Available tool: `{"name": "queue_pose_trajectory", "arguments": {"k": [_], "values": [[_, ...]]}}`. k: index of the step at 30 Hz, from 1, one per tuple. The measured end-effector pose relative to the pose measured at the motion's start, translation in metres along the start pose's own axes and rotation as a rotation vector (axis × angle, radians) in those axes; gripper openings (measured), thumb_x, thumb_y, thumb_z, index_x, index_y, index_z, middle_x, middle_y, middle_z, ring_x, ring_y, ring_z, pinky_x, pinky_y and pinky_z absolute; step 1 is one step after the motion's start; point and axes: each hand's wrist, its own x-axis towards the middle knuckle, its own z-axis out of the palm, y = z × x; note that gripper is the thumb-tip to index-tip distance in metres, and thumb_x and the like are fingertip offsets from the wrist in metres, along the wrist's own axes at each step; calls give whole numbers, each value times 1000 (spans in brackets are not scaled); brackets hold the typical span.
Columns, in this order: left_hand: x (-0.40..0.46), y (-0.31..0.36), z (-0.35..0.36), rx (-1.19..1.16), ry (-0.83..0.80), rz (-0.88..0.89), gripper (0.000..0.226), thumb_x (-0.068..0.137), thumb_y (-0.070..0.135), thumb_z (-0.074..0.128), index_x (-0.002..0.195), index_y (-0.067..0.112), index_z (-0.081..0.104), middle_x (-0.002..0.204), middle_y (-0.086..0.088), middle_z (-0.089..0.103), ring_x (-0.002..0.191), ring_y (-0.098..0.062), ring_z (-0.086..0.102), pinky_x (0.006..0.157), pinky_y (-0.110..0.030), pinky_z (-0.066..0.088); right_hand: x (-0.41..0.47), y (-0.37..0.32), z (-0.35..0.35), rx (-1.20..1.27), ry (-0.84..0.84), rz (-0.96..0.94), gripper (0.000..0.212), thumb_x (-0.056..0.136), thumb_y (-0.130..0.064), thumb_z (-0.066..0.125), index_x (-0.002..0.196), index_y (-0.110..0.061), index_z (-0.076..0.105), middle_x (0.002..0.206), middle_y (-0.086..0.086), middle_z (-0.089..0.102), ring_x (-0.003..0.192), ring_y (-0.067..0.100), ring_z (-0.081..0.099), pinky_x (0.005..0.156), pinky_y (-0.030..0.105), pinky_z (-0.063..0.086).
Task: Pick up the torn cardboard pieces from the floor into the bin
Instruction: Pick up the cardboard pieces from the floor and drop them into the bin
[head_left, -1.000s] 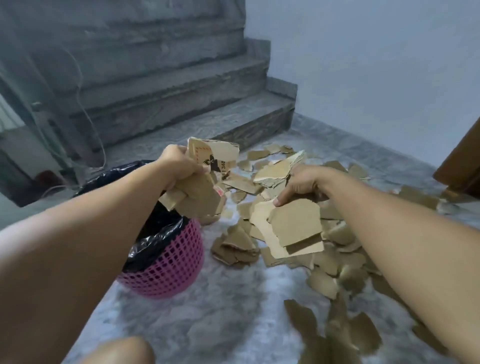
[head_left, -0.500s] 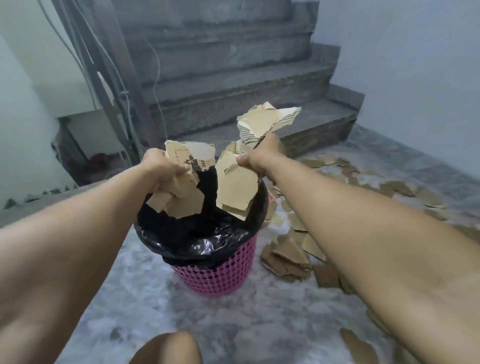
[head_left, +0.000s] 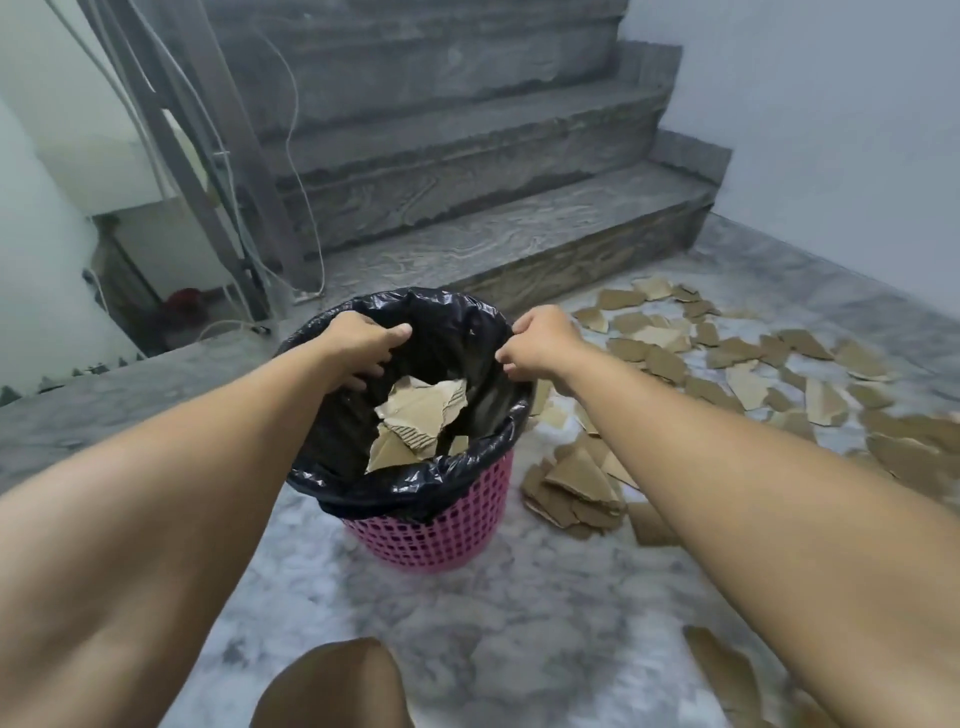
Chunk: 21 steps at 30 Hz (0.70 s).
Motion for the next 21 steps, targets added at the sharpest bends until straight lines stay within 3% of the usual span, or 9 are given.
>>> {"name": "queue_pose_trajectory", "arguments": {"k": [2, 4, 7, 9, 12, 14, 19, 21], "values": [[-3, 17, 18, 4, -32, 53, 48, 90, 43, 63, 121, 6, 60, 104, -12, 67, 86, -24, 67, 68, -35, 58, -6, 6, -26, 71, -35, 35, 17, 78, 4, 68, 72, -7, 56, 80, 18, 67, 74, 33, 70, 74, 49, 62], [-7, 34, 35, 22, -53, 102, 44, 88, 40, 67, 114, 4, 63, 94, -10, 68, 72, -20, 65, 58, -29, 57, -12, 13, -52, 173, -76, 98, 14, 87, 10, 61, 82, -2, 56, 81, 19, 64, 67, 29, 66, 59, 37, 62], [-15, 66, 72, 63, -90, 176, 41, 85, 38, 70, 103, 1, 67, 84, -10, 68, 64, -20, 61, 57, -30, 54, -25, 37, -96, 170, -88, 150, 9, 90, 9, 60, 91, 1, 55, 82, 16, 63, 66, 22, 63, 47, 31, 57], [-22, 87, 104, 105, -120, 228, 41, 83, 40, 73, 98, 2, 67, 83, -11, 69, 64, -21, 60, 60, -33, 55, -32, 62, -124, 122, -61, 154, 9, 91, 7, 60, 89, 0, 55, 83, 16, 61, 68, 22, 61, 52, 32, 58], [-32, 110, 151, 167, -202, 320, 39, 82, 37, 75, 95, 1, 68, 87, -13, 71, 63, -21, 63, 54, -29, 53, -45, 103, -161, 58, -18, 185, 8, 91, 1, 64, 87, -2, 58, 90, 19, 63, 78, 27, 64, 75, 42, 60], [-38, 119, 182, 212, -278, 346, 40, 81, 40, 75, 94, 3, 70, 90, -14, 72, 70, -24, 67, 59, -32, 57, -52, 133, -182, 27, -11, 221, 8, 91, -3, 65, 86, -4, 59, 93, 18, 61, 81, 27, 63, 82, 46, 59], [-57, 121, 273, 324, -483, 363, 38, 82, 39, 75, 100, 6, 68, 95, -11, 71, 74, -22, 67, 63, -33, 58, -75, 217, -233, -80, 16, 367, 16, 89, -11, 71, 100, -4, 61, 96, 15, 64, 79, 26, 66, 76, 40, 60], [-66, 113, 312, 392, -554, 363, 41, 80, 38, 77, 102, 5, 67, 95, -12, 71, 78, -24, 68, 71, -37, 59, -87, 252, -248, -124, 18, 419, 21, 88, -11, 71, 106, -4, 62, 91, 13, 63, 73, 23, 63, 69, 35, 59]]}}
